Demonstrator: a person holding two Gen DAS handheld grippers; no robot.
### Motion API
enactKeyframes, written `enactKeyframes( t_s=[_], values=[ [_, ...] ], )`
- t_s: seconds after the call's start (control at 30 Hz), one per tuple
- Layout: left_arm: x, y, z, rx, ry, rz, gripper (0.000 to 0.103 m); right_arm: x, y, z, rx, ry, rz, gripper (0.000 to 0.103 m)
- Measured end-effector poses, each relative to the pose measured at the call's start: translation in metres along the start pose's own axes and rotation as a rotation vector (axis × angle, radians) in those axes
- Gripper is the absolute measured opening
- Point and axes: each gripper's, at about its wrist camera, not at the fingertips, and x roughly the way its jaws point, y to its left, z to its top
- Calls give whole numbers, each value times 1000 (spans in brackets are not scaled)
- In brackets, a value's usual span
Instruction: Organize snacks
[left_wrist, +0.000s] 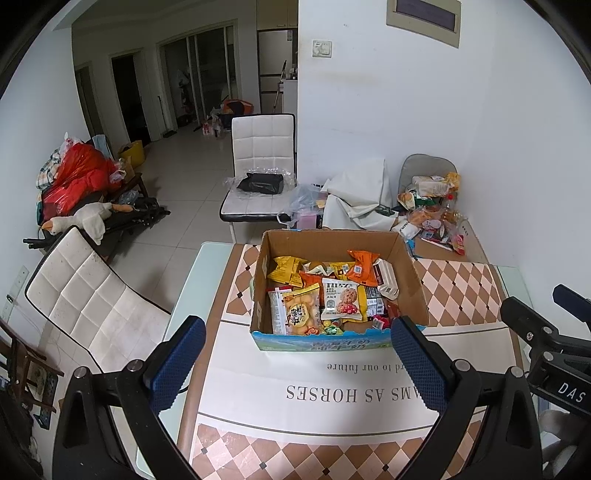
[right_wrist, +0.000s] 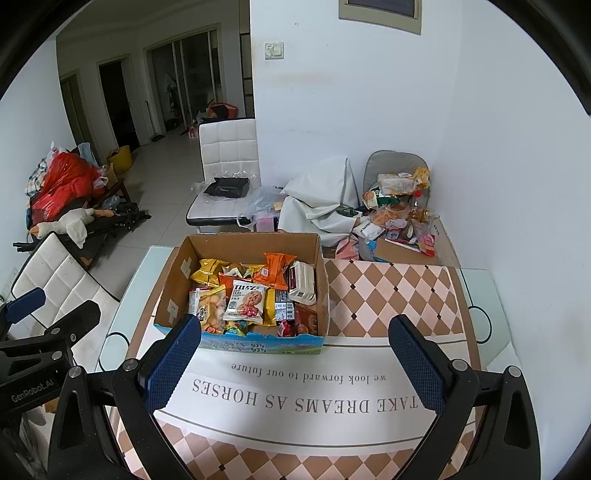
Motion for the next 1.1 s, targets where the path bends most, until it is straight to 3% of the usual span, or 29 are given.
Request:
enactKeyframes(
  t_s=[1.1],
  values=[
    [0, 3, -5, -2, 8, 0, 103, -1, -1, -8, 2, 14, 8, 103]
  ],
)
